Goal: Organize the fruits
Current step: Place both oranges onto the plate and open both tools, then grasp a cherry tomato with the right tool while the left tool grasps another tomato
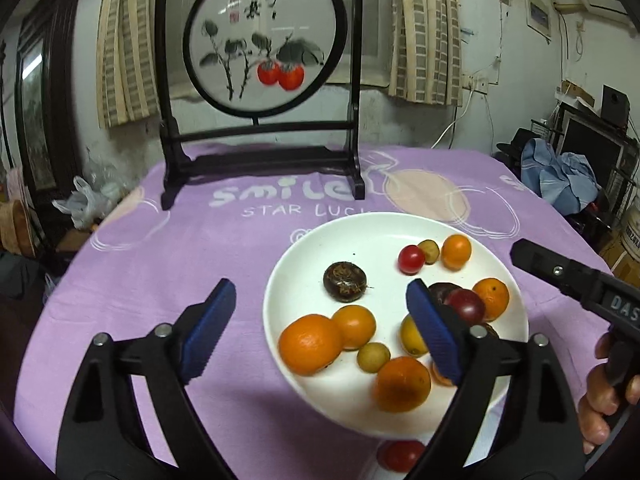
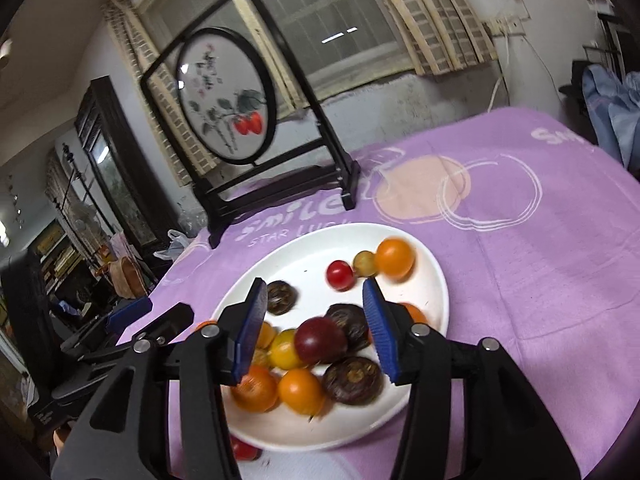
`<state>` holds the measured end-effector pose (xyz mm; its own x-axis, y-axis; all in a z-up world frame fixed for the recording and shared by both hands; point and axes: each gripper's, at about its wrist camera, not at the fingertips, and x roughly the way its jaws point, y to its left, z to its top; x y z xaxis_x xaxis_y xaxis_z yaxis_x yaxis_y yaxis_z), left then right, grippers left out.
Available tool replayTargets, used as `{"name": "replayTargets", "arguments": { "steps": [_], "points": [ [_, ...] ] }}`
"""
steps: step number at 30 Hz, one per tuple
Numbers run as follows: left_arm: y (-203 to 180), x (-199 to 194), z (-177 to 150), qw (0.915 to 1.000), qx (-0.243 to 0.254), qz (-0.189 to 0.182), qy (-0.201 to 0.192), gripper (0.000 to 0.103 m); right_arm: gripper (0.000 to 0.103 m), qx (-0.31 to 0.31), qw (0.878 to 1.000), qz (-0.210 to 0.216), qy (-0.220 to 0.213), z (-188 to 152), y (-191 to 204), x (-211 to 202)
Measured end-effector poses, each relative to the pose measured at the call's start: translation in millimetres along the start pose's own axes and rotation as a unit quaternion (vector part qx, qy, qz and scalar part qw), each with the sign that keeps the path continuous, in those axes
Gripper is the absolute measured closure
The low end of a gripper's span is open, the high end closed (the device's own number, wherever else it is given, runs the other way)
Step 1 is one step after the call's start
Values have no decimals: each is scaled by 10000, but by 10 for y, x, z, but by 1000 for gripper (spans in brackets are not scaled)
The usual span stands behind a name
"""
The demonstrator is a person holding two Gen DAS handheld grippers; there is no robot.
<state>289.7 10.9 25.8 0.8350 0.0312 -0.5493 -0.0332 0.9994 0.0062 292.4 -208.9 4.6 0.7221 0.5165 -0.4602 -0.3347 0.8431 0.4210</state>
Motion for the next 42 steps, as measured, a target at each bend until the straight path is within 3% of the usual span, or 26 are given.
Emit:
{"name": "replayTargets", "arguments": {
  "steps": [11,18,25,31,42],
  "points": [
    [206,-227,-210,9991,87,409,-16,2,45,-828,9947,196,571,-437,493,-154],
    [666,-281,-275,9950,-733,659,168,2,45,-1023,9828,317,1508,-812,691,-2],
    [799,-341,-343,9928,-961,671,246,2,46,-1456,9740,67,1735,-970,807,117],
    [763,-388,-349,9936,-910,640,213,2,55,-1615,9695,-49,1841,-1009,841,232],
    [802,-452,-358,9927,-1054,563,174,2,62,-1824,9605,-130,2099,-1055,915,468]
  ]
}}
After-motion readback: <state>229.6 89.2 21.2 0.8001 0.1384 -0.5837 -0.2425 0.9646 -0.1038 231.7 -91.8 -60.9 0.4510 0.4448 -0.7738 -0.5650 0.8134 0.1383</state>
